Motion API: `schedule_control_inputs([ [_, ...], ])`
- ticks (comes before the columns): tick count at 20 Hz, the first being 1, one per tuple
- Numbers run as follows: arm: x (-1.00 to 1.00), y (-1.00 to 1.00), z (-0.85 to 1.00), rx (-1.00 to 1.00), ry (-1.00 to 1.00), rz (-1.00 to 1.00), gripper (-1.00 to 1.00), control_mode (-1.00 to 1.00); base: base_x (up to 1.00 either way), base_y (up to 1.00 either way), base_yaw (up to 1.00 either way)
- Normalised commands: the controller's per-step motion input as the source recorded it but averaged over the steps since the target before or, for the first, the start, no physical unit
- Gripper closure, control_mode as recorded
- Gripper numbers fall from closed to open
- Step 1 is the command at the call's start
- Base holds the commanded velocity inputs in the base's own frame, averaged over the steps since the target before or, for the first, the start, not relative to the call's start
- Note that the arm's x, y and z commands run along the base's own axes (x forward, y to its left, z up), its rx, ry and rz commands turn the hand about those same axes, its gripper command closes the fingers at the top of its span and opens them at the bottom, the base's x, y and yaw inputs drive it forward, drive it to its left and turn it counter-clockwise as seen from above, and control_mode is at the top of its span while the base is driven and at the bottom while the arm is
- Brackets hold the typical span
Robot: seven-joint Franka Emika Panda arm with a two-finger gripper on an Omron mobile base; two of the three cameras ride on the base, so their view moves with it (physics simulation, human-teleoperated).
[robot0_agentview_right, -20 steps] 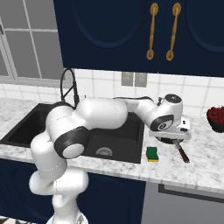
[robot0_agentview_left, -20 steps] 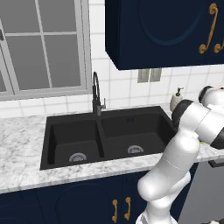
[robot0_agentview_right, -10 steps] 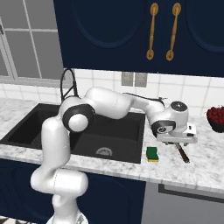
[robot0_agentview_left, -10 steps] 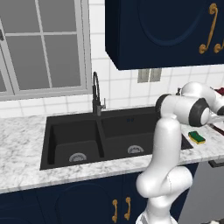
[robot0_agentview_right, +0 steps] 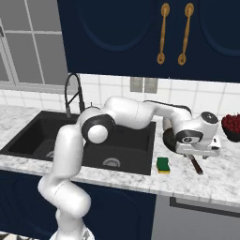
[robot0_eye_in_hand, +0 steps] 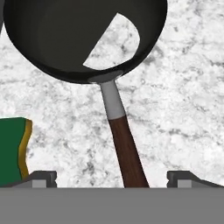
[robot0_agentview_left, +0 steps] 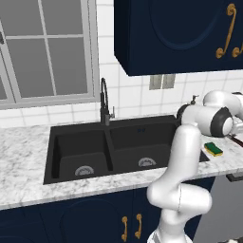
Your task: Pick the pan and sponge and place them into the sink. Then turn on the water.
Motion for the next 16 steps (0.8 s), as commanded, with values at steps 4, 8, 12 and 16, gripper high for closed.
schedule_control_inputs([
  [4,0.26,0.05,-0.3,0.0,0.0,0.0,-1.0,-1.0,0.0,0.0,0.0],
  [8,0.28,-0.06,-0.19,0.0,0.0,0.02,-1.0,-1.0,0.0,0.0,0.0],
  [12,0.23,-0.01,-0.32,0.0,0.03,0.04,-1.0,-1.0,0.0,0.0,0.0],
  [16,0.13,0.0,-0.45,0.0,0.01,0.03,-1.0,-1.0,0.0,0.0,0.0],
])
